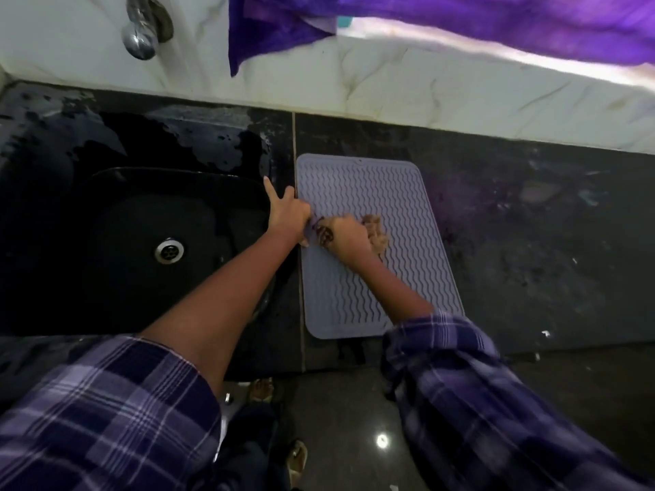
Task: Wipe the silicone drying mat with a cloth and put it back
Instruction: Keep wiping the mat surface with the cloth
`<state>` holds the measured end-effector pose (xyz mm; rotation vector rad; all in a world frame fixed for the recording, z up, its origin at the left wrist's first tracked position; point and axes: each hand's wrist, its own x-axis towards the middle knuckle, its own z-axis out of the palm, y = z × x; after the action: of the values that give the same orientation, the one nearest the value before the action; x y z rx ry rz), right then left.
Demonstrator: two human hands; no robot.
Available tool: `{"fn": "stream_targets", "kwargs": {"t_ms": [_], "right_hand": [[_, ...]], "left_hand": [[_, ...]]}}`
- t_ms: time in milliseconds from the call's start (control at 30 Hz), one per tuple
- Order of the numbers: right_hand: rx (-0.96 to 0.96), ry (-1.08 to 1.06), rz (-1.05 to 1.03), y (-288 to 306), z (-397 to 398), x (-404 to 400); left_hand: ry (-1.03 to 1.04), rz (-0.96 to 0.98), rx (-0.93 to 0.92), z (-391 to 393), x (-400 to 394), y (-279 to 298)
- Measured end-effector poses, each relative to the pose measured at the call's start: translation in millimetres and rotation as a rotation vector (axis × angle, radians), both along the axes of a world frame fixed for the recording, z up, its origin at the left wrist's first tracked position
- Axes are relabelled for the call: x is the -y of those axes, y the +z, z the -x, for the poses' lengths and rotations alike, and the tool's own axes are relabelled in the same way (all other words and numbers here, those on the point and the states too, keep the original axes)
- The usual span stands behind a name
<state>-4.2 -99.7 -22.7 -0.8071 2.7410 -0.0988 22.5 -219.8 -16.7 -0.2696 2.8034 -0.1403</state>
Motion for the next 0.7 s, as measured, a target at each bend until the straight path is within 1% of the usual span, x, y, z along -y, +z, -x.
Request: {"fn": "stream_targets", "kwargs": {"t_ms": [67,100,167,200,267,300,333,400,433,500,567,633,700], "right_hand": [[-0.023,0.049,0.010,-1.0,-32.0,-26.9],[0.001,0.078,0.022,0.3,-49.4,-44.8],[0.107,0.146,0.032,2.3,-84.4,-78.7],[0.148,0.189,-0.019,1.4,-92.1,-90.4],[0.226,0.245,-0.157,7.3,-81.9,-96.4],[0.265,0.261,-0.167,14.2,-72.6,-90.9],[0.267,0.255,-0.133,18.5,-61.5,-82.1],[0.143,0.181,-0.017,22.9,-44.9,-65.8],[0.059,0.155,-0.004,19.5,-42.5,-59.6],[-0.059,0.127,-0.048,4.1,-60.6,-56.9],[-0.067,0.188,-0.069,-5.0,-94.4,-71.7],[-0.012,0.286,-0.089,-1.0,-120.8,-94.8],[0.007,0.317,-0.173,8.8,-119.1,-101.3]], "left_hand": [[-0.007,0.017,0.000,-0.6,-1.0,2.6],[-0.019,0.028,0.000,-1.0,-1.7,4.3],[-0.042,0.054,-0.036,-6.0,-4.0,7.1],[-0.055,0.067,-0.060,-9.7,-6.4,8.4],[-0.060,0.058,-0.087,-19.1,-15.2,14.1],[-0.049,0.038,-0.069,-24.1,-21.3,17.9],[-0.027,0.018,-0.023,-27.9,-27.0,19.9],[0.007,0.003,0.082,-35.5,-36.1,21.0],[-0.002,0.026,0.105,-39.4,-39.0,19.1],[-0.042,0.077,0.097,-47.5,-41.3,13.5],[-0.029,0.055,0.038,-51.3,-40.1,7.6],[-0.021,0.069,0.039,-54.2,-41.2,8.2],[-0.020,0.106,0.029,-56.3,-47.6,11.4]]}}
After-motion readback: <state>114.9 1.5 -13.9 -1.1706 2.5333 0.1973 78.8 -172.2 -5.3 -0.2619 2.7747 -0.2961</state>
